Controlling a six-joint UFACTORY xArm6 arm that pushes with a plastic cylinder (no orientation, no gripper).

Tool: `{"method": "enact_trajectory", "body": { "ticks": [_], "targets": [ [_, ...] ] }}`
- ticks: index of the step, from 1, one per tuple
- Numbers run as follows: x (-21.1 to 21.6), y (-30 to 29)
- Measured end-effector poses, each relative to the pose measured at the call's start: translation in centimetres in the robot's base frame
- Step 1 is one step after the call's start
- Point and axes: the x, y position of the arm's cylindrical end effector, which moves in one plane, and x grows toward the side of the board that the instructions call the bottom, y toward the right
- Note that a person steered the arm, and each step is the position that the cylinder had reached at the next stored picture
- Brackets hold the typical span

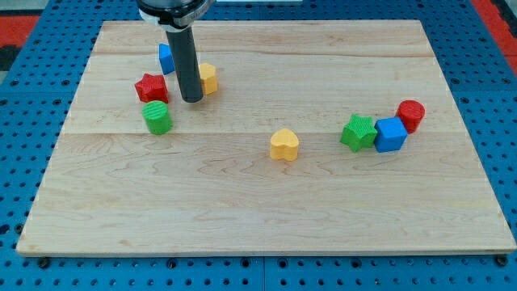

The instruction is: Drag the yellow heart horizontal to the red star

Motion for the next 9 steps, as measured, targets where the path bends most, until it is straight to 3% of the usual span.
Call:
{"method": "enact_trajectory", "body": {
  "ticks": [1,3,4,5,7,8,9],
  "targets": [
    [-0.5,0.1],
    [-0.5,5.7],
    [2.3,7.6],
    [6.4,15.0],
    [14.2,17.0],
    [15.9,16.3],
    [12.0,14.3]
  ]
}}
